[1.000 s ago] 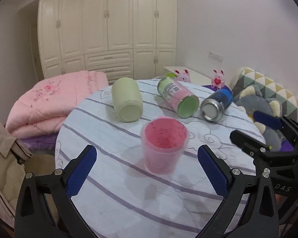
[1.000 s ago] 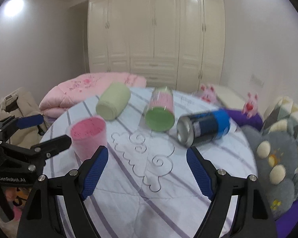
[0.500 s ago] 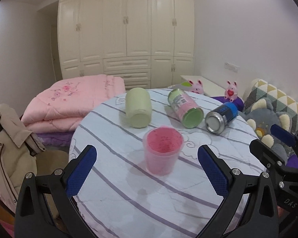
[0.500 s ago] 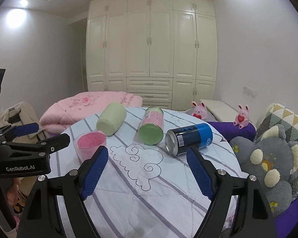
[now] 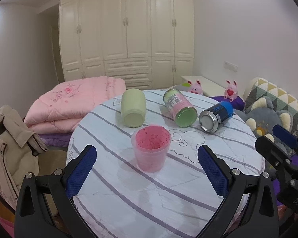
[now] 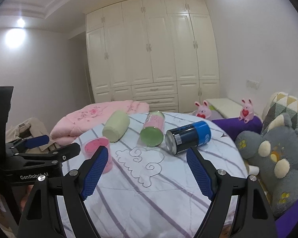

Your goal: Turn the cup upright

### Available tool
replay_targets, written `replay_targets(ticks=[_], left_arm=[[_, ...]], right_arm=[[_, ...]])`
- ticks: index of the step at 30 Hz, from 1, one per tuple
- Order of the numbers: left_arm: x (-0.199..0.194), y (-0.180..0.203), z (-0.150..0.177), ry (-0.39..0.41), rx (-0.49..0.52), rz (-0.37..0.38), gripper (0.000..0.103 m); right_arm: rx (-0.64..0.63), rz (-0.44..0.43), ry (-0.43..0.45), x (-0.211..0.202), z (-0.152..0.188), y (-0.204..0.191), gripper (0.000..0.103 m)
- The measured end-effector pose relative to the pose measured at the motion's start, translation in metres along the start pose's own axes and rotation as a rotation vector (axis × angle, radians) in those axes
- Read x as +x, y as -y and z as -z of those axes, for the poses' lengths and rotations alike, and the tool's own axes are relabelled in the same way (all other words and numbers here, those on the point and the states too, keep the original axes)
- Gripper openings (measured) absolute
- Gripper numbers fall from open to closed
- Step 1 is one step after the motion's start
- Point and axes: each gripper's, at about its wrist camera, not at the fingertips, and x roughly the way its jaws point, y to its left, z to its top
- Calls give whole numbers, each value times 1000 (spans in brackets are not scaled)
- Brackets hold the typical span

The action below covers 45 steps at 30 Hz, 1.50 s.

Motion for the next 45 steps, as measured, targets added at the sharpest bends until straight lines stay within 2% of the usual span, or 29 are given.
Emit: replay_targets(ticks=[6, 21, 35, 45], left_arm=[[0, 2, 0, 2, -2, -8, 103], [-7, 7, 1, 21, 4, 16, 103], [-6, 9, -1, 14, 4, 33, 103], [-6, 9, -1, 15, 4, 32, 103]], right_arm=[[-38, 47, 8, -2, -1, -4, 82], [-25, 66, 22, -5, -3, 2, 83], [56, 33, 23, -3, -3, 17, 85], [32, 27, 33, -5, -3, 12, 85]])
